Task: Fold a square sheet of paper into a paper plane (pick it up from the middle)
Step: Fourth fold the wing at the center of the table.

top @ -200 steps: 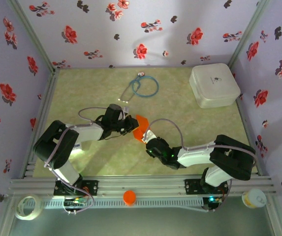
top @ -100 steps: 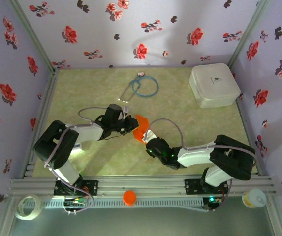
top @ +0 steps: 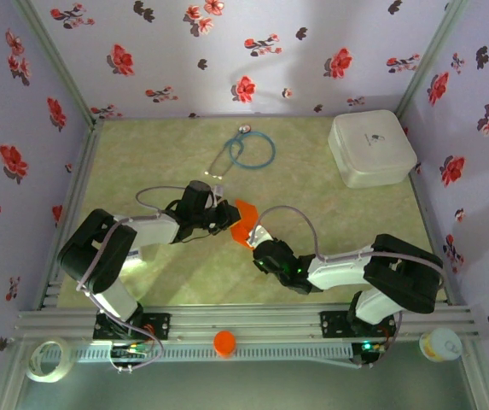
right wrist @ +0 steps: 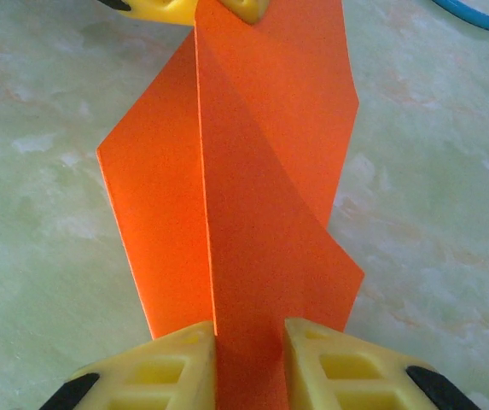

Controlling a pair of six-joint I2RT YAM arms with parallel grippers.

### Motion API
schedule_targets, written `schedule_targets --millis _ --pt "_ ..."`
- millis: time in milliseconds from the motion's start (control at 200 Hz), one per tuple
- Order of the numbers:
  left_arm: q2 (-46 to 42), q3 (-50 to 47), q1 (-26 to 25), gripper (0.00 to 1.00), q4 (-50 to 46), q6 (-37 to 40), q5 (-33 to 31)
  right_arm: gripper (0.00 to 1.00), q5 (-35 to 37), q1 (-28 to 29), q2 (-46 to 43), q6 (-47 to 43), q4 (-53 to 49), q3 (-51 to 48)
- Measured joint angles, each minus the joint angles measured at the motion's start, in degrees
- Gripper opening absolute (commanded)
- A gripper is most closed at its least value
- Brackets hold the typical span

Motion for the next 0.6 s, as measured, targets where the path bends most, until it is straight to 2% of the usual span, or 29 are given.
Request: schedule_targets --millis 150,375,505,600 --pt "0.0 0.0 0.0 0.09 0.0 0.0 0.0 0.19 0.0 0.0 0.0 0.0 0.0 0.0" --pt "0.0 0.0 0.0 0.17 0.0 0.0 0.0 0.05 -0.2 0.0 0.1 0.5 0.0 0.0" --pt "-0.1 0.0 0.0 0.27 -0.4 0.2 -0.1 0.01 -1.0 -0.3 0.4 1.5 0.0 0.1" --pt "-0.9 0.0 0.0 0.38 -1.3 0.6 -0.4 0.00 -2.0 -0.9 0.4 2.4 0.1 0.1"
